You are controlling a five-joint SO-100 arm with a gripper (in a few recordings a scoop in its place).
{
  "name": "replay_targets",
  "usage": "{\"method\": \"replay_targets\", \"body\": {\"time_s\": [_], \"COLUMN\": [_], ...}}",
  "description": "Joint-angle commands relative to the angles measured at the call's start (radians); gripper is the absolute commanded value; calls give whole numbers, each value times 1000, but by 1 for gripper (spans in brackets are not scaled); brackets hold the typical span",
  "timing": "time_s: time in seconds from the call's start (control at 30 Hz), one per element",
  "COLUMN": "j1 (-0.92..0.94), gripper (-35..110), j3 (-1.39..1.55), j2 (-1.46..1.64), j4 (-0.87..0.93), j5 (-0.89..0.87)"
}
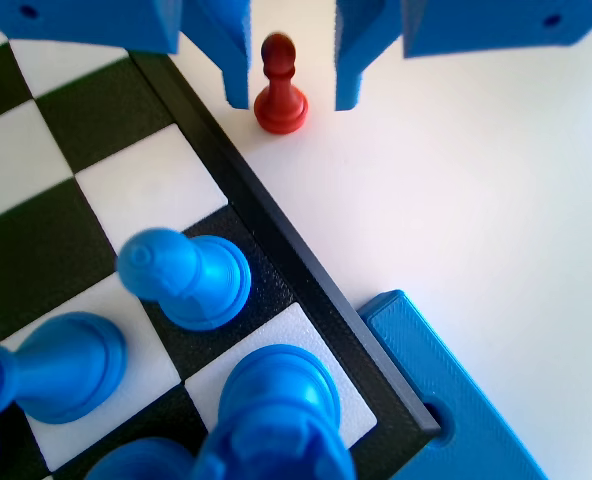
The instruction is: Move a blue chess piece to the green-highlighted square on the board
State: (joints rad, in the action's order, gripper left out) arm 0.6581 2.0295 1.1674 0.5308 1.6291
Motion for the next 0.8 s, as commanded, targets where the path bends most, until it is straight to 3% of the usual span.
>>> {"method": "replay_targets", "body": {"time_s": [0.0,0.77], "j1": [12,-101], "gripper": [14,6], "j3": [-5,-198], "j2": [28,380], "j4": [12,506], "j5": [12,-97]}}
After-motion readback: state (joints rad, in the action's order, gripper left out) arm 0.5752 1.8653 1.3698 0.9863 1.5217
